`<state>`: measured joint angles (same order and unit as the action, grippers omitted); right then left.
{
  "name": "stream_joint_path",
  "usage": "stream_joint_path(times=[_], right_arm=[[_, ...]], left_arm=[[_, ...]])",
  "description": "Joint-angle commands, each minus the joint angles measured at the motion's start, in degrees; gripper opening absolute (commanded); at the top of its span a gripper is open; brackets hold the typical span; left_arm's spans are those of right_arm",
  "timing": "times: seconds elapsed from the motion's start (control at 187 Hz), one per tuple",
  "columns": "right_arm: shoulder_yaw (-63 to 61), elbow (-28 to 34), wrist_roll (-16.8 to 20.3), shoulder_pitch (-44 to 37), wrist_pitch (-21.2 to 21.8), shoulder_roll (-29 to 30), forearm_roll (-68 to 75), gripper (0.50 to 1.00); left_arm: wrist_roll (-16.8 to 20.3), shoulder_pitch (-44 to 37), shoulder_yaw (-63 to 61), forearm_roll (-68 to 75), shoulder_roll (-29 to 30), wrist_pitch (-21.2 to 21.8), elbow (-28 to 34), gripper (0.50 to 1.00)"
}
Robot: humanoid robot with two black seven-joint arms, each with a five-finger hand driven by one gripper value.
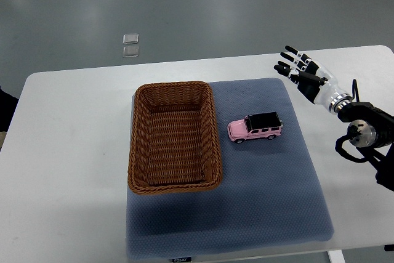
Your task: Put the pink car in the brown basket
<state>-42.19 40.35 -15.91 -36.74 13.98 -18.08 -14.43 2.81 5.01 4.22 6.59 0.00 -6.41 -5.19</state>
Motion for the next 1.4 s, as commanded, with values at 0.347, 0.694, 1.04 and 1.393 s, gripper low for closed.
stream_joint_path(times=[0.347, 0.694, 1.04, 1.393], right_arm=[[-0.1, 0.0, 0.0, -0.3, -0.1, 0.1, -1.1, 0.924], [0.0, 0.1, 0.0, -0.2, -0.1, 0.1, -1.4, 0.924], [0.0, 0.4, 0.0, -0.3, -0.1, -0.4, -1.5, 0.924], [0.0, 0.6, 0.0, -0.3, -0.1, -0.5, -3.8, 0.921]], left_arm=[[0.0, 0.0, 0.1, 0.0, 0.0, 0.1, 0.0, 1.000], [0.0, 0.0, 0.2, 0.0, 0.0, 0.1, 0.0, 1.000], [0.0, -0.1, 0.2, 0.0, 0.0, 0.1, 0.0, 1.000], [0.0, -0.1, 0.2, 0.0, 0.0, 0.0, 0.1, 1.000]])
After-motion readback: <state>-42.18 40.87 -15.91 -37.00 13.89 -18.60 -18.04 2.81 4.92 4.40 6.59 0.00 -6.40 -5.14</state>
